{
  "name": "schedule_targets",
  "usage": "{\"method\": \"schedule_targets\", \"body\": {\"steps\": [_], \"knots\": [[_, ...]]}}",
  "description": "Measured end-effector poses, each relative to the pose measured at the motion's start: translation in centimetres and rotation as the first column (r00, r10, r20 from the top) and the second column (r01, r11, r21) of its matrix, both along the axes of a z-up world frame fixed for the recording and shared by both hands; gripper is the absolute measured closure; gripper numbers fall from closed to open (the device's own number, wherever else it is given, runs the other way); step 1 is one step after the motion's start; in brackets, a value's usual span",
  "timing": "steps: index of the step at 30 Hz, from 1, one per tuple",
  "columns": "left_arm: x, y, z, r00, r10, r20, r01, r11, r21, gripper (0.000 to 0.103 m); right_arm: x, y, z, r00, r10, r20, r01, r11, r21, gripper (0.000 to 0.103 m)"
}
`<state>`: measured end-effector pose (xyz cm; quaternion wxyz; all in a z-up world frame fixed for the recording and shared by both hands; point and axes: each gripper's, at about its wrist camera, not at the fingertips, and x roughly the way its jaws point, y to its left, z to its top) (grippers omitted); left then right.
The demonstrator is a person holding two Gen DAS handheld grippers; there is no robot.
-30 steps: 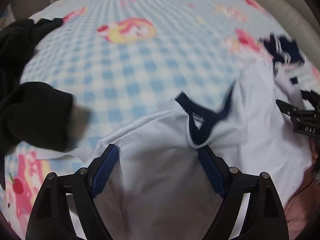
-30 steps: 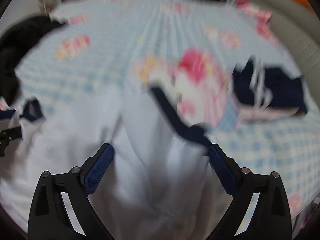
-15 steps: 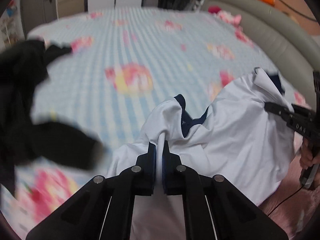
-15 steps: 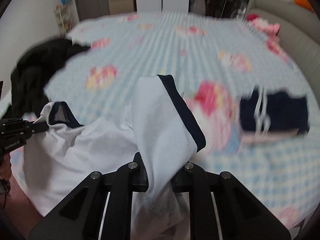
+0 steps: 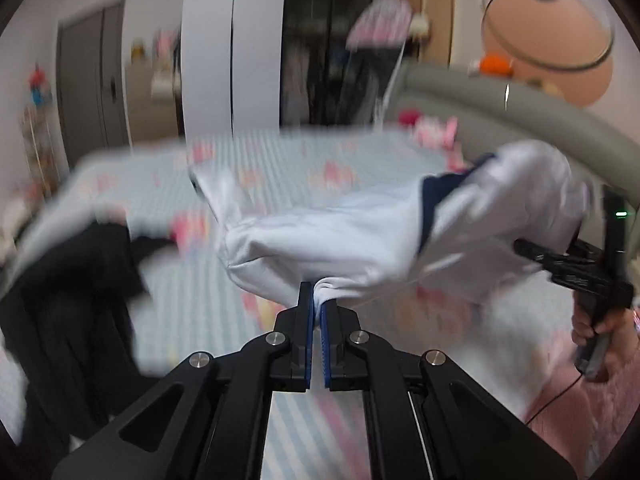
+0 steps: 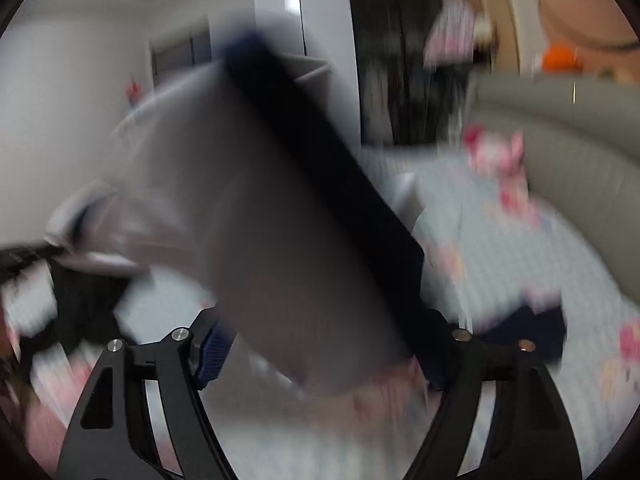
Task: Fold clothes
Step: 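Lay the white shirt flat on the blanket and release both grippers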
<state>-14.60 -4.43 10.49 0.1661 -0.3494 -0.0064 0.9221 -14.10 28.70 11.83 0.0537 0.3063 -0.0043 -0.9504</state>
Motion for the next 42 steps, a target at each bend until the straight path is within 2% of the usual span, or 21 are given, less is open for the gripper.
{"method": "schedule_targets", "body": {"steps": [1, 3, 5, 7, 9, 11, 13, 15, 18, 19, 21, 25, 26, 28, 30, 31, 33, 34, 37, 39, 42], "knots": [[0.3, -0.1, -3.1, 0.998, -0.002, 0.069, 0.001, 1.0, 0.021, 0.1, -0.1, 0.6, -3.4, 0.995, -0.043, 0.095, 0.041, 0.999, 0.019, 0.038], [0.9, 0.0, -9.2, 0.977, 0.008, 0.212, -0.016, 0.999, 0.035, 0.099, 0.5, 2.1, -9.3, 0.959, -0.103, 0.263, 0.113, 0.993, -0.023, 0.044], [1.8, 0.6, -13.4, 0.955, 0.03, 0.296, -0.033, 0.999, 0.004, 0.099, 2.1, 2.3, -11.9, 0.947, -0.105, 0.305, 0.133, 0.988, -0.074, 0.044], [3.0, 0.9, -15.3, 0.948, 0.052, 0.314, -0.047, 0.999, -0.024, 0.099, 3.7, 1.7, -13.4, 0.943, -0.096, 0.319, 0.136, 0.985, -0.104, 0.044], [3.7, 0.6, -15.5, 0.95, 0.074, 0.304, -0.076, 0.997, -0.007, 0.098, 4.5, 0.7, -13.8, 0.95, -0.06, 0.307, 0.102, 0.987, -0.122, 0.044], [4.4, 0.0, -15.0, 0.957, 0.11, 0.27, -0.121, 0.992, 0.025, 0.091, 5.0, -0.9, -13.4, 0.962, -0.013, 0.271, 0.046, 0.992, -0.117, 0.042], [5.0, -1.1, -14.4, 0.96, 0.161, 0.23, -0.179, 0.982, 0.06, 0.061, 5.3, -2.4, -13.5, 0.972, 0.024, 0.236, 0.0, 0.995, -0.101, 0.041], [5.6, -1.9, -14.1, 0.963, 0.187, 0.197, -0.208, 0.973, 0.095, 0.06, 4.9, -4.0, -14.0, 0.971, 0.05, 0.235, -0.035, 0.997, -0.064, 0.04], [7.3, -0.8, -13.3, 0.981, 0.14, 0.137, -0.153, 0.984, 0.094, 0.06, 3.3, -6.1, -15.0, 0.96, 0.054, 0.274, -0.058, 0.998, 0.008, 0.04], [7.6, 0.1, -13.3, 0.987, 0.112, 0.118, -0.12, 0.991, 0.064, 0.059, 2.7, -6.8, -15.4, 0.956, 0.044, 0.289, -0.052, 0.998, 0.022, 0.039], [7.9, 2.2, -13.5, 0.994, 0.054, 0.091, -0.054, 0.999, -0.005, 0.055, 1.5, -7.8, -16.8, 0.948, 0.017, 0.317, -0.038, 0.997, 0.06, 0.027], [6.8, 5.2, -14.6, 0.993, -0.003, 0.115, 0.01, 0.998, -0.066, 0.055, 0.7, -8.7, -20.2, 0.902, -0.102, 0.419, 0.035, 0.986, 0.164, 0.027], [6.4, 5.9, -15.1, 0.991, -0.016, 0.134, 0.029, 0.995, -0.097, 0.055, 1.3, -8.8, -20.3, 0.908, -0.11, 0.404, 0.047, 0.986, 0.162, 0.027], [5.2, 6.7, -16.8, 0.985, 0.011, 0.172, 0.023, 0.981, -0.194, 0.054, 2.6, -8.9, -20.4, 0.905, -0.128, 0.406, 0.063, 0.984, 0.169, 0.027], [3.9, 7.4, -18.6, 0.977, 0.06, 0.206, 0.006, 0.953, -0.304, 0.054, 3.4, -8.5, -20.7, 0.901, -0.131, 0.413, 0.064, 0.983, 0.171, 0.029], [3.4, 7.3, -19.2, 0.972, 0.084, 0.219, -0.009, 0.947, -0.321, 0.053, 3.5, -8.0, -20.9, 0.897, -0.135, 0.422, 0.066, 0.982, 0.176, 0.029], [2.7, 6.1, -19.0, 0.963, 0.128, 0.235, -0.061, 0.96, -0.273, 0.053, 3.9, -6.8, -20.8, 0.891, -0.134, 0.434, 0.075, 0.986, 0.152, 0.029], [2.7, 5.5, -18.4, 0.964, 0.161, 0.211, -0.102, 0.959, -0.264, 0.054, 4.1, -6.3, -20.7, 0.889, -0.137, 0.437, 0.082, 0.986, 0.142, 0.029], [3.1, 4.6, -17.0, 0.964, 0.242, 0.108, -0.2, 0.931, -0.304, 0.054, 5.2, -5.1, -19.7, 0.897, -0.151, 0.415, 0.116, 0.987, 0.109, 0.033], [3.1, 5.1, -17.1, 0.97, 0.213, 0.119, -0.171, 0.942, -0.288, 0.054, 5.9, -4.8, -19.5, 0.895, -0.14, 0.423, 0.118, 0.99, 0.079, 0.039], [3.2, 5.8, -17.4, 0.976, 0.168, 0.136, -0.128, 0.956, -0.263, 0.054, 6.1, -5.8, -19.5, 0.883, -0.13, 0.45, 0.08, 0.989, 0.128, 0.045]]}}
